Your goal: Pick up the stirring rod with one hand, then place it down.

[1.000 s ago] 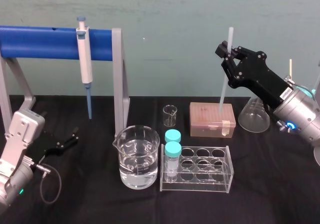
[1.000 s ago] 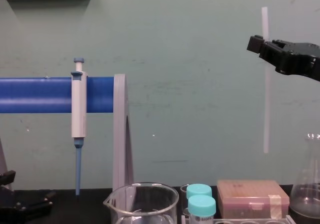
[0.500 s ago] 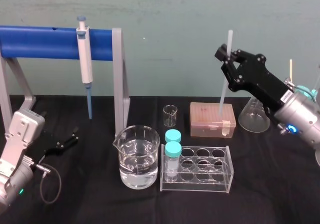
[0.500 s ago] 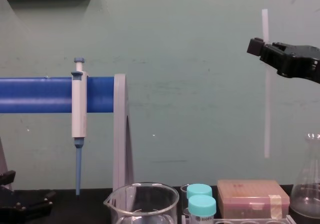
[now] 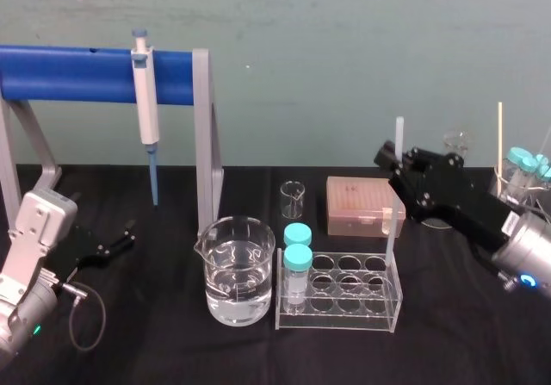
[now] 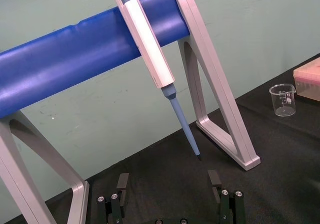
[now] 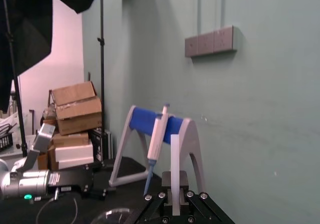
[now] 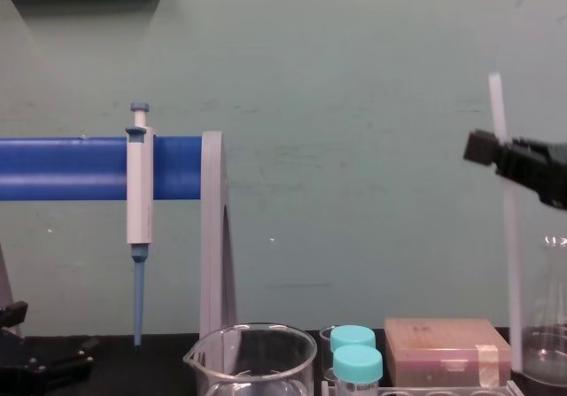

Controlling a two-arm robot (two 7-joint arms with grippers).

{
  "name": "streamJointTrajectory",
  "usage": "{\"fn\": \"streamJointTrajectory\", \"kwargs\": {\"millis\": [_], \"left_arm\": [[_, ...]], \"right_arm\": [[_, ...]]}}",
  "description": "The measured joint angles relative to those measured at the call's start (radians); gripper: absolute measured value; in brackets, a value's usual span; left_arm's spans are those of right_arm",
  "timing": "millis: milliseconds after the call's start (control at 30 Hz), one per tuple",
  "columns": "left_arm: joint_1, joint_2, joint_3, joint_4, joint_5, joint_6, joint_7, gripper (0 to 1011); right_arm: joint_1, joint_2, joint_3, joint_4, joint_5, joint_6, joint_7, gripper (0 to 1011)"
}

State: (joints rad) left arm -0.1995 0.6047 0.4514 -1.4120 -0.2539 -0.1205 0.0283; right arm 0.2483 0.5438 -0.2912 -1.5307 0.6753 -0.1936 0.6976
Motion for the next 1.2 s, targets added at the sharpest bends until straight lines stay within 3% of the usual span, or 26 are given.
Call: {"fn": "streamJointTrajectory", "kwargs": {"millis": [367,733,1200], "left_arm": [[0.000,0.000,0.000,0.000,0.000,0.000,0.000,1000],[0.000,0.000,0.000,0.000,0.000,0.000,0.000,1000],[0.000,0.000,0.000,0.000,0.000,0.000,0.000,1000]], "right_arm": [[-0.025,0.010,-0.016,0.036,0.003,0.007,-0.011,67],[0.002,-0.028,-0.032,0.119,-0.004,-0.067,0.028,67],[0.042,-0.075,-0.054,0.214,-0.011,-0.082,0.052,67]]}}
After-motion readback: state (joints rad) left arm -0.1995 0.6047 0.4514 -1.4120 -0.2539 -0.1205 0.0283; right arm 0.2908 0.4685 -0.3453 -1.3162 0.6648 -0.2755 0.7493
